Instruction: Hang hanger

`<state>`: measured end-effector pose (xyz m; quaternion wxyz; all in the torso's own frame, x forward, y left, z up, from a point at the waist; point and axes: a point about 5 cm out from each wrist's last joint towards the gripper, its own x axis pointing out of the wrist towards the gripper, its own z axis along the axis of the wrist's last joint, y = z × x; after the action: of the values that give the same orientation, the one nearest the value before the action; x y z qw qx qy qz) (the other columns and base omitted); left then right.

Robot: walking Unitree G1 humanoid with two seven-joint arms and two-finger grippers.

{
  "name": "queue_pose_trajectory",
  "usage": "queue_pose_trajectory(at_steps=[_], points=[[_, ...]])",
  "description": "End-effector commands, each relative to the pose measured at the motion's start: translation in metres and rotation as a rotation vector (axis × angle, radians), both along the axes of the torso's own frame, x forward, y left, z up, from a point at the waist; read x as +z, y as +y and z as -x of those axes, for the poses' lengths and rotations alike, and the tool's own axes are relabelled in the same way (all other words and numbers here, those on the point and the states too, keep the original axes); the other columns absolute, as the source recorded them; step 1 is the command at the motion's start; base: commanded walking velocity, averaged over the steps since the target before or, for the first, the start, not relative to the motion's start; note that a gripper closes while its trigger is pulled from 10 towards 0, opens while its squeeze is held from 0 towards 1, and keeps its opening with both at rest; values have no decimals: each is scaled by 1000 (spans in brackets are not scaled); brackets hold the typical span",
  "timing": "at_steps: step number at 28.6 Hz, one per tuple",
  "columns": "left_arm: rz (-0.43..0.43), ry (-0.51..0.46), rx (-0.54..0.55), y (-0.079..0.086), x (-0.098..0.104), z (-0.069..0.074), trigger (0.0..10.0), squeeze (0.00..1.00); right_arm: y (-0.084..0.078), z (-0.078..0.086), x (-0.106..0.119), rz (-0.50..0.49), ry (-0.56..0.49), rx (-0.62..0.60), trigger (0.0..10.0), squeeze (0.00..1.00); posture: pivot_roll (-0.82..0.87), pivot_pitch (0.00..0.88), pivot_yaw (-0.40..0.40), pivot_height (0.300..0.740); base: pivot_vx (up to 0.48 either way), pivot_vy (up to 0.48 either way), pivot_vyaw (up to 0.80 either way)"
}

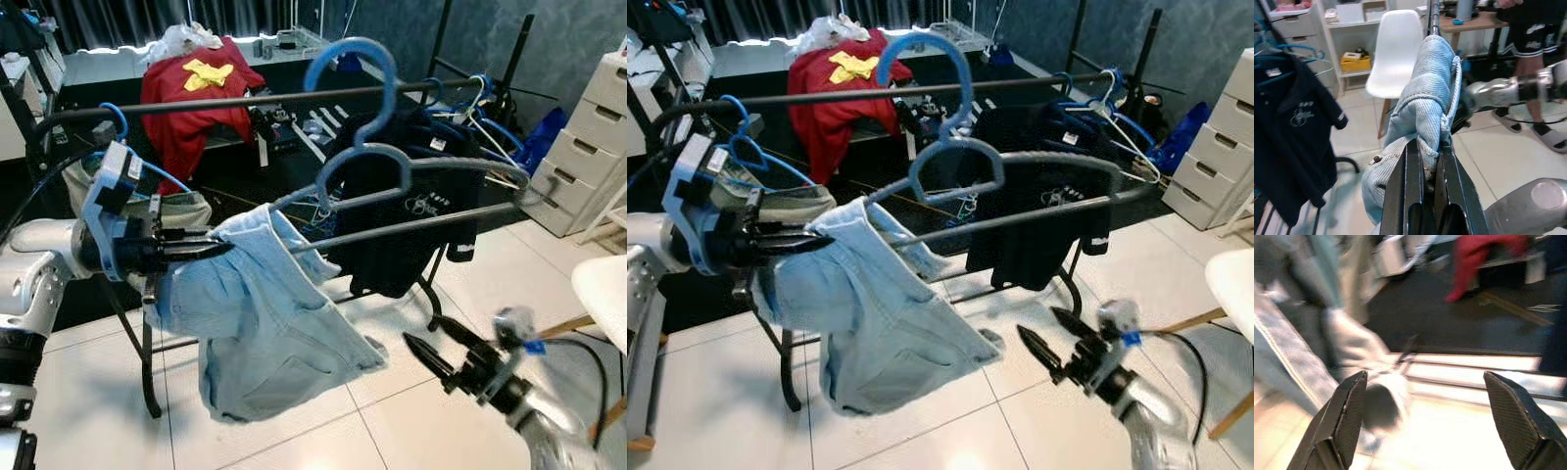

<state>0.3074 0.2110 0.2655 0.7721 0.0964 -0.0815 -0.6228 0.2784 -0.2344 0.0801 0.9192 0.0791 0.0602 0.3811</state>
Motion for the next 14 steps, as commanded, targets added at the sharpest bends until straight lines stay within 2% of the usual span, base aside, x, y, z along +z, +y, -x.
queue_pose_trajectory(at_steps=[1, 3, 6, 8, 9, 10, 12, 14], points=[[28, -32, -43, -7, 11, 2, 0, 0, 3, -7, 6, 18, 15, 64, 10000, 0, -181, 81, -11, 740, 0, 0, 0], [28, -32, -43, -7, 11, 2, 0, 0, 3, -7, 6, 18, 15, 64, 10000, 0, -181, 81, -11, 740, 0, 0, 0], [31, -32, -53, -9, 12, 4, 0, 0, 5, -19, 16, 54, 0, 98, 10000, 0, -185, 93, -8, 740, 0, 0, 0], [31, -32, -53, -9, 12, 4, 0, 0, 5, -19, 16, 54, 0, 98, 10000, 0, -185, 93, -8, 740, 0, 0, 0], [34, -35, -56, -10, 13, 5, 0, 0, 6, -24, 18, 95, 10, 126, 10000, 0, -180, 101, -14, 740, 0, 0, 0], [34, -35, -56, -10, 13, 5, 0, 0, 6, -24, 18, 95, 10, 126, 10000, 0, -180, 101, -14, 740, 0, 0, 0], [38, -44, -52, -14, 15, 6, 0, 0, 8, -25, 16, 182, 63, 224, 10000, 0, -166, 114, -30, 740, 0, 0, 0], [38, -44, -52, -14, 15, 6, 0, 0, 8, -25, 16, 182, 63, 224, 10000, 0, -166, 114, -30, 740, 0, 0, 0]])
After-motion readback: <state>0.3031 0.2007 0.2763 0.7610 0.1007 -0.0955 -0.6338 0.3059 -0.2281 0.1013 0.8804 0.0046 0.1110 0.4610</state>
